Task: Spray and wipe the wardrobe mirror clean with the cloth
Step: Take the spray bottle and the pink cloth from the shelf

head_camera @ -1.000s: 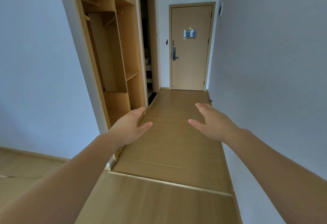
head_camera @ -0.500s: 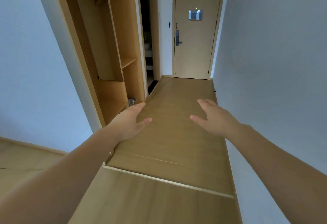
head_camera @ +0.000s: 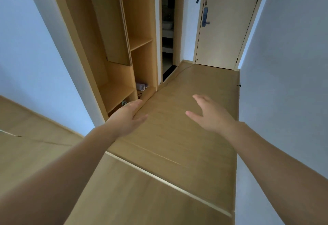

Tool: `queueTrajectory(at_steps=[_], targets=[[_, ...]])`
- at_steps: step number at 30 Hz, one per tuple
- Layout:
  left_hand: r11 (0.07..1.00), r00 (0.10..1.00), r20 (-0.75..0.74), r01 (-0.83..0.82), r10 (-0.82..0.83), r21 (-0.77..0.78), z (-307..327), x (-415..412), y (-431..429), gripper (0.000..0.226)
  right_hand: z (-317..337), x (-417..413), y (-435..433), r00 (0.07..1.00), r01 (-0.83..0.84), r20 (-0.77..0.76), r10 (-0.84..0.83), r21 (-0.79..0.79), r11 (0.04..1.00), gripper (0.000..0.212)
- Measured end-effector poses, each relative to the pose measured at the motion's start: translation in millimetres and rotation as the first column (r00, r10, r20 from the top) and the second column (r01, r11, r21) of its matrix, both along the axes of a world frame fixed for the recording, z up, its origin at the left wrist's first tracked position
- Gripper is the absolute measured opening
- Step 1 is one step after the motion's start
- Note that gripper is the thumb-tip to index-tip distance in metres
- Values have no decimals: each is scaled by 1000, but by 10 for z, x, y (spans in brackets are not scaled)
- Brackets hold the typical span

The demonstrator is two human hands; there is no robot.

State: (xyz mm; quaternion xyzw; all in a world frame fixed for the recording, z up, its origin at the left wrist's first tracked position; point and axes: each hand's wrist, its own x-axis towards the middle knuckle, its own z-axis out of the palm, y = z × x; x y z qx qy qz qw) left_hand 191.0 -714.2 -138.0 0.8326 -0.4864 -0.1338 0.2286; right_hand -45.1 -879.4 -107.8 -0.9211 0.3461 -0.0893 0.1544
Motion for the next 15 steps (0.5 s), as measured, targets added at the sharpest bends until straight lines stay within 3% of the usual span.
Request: queueTrajectory(at_steps=[6,15], targets=[[997,997,-28,-69,69,23,-242,103,-451,72,-263,208,-500,999,-39,15,38,109,993,73],[993,994,-30,-108,109,38,-504,790,-1311,66,-505,982,-1514,996,-76,-41,82,125,989,75]])
